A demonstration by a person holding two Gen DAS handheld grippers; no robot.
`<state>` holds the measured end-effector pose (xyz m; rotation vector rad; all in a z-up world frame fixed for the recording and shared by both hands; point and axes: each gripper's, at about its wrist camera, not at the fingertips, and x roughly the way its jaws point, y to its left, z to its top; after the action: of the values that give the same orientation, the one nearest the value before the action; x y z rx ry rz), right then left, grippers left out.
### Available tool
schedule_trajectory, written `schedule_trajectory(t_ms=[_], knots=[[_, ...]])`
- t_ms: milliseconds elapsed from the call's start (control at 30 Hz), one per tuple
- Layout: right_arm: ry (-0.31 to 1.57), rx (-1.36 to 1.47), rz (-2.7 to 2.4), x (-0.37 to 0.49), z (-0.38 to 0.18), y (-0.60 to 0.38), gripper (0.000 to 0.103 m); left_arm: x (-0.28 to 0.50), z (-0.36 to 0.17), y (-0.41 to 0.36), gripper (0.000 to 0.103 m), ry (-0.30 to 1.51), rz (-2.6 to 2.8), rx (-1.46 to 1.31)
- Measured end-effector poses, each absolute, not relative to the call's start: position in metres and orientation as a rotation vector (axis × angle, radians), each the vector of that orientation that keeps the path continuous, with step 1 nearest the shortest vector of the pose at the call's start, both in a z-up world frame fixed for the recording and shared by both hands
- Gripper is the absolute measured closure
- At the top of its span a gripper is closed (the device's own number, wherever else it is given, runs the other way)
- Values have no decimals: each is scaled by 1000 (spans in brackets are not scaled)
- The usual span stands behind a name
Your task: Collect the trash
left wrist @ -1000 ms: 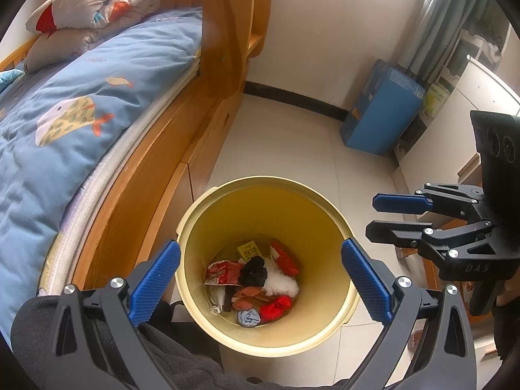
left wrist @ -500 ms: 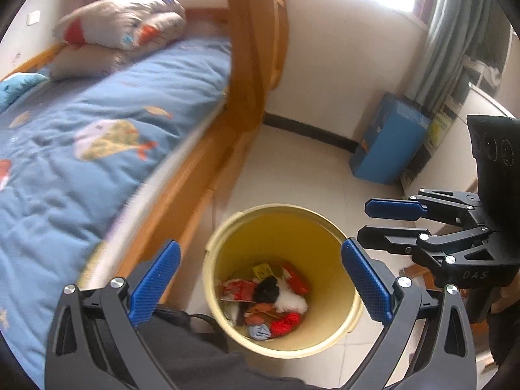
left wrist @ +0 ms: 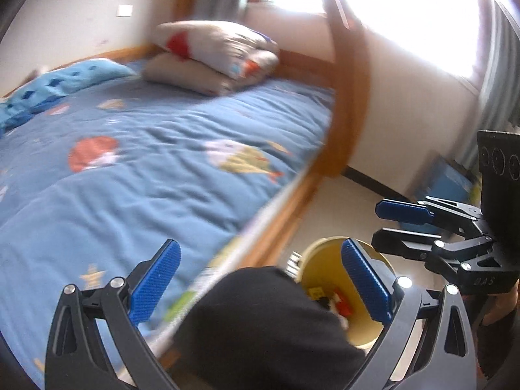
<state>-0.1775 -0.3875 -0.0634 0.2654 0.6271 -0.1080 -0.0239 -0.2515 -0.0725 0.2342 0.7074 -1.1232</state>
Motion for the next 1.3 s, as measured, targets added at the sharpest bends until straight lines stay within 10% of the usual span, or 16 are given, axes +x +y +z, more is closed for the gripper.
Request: schedule_trajectory(t_ms=[1300], knots=[[467,73,200,-30,-11,-231,19,49,-24,-39,4,553,-551,3]])
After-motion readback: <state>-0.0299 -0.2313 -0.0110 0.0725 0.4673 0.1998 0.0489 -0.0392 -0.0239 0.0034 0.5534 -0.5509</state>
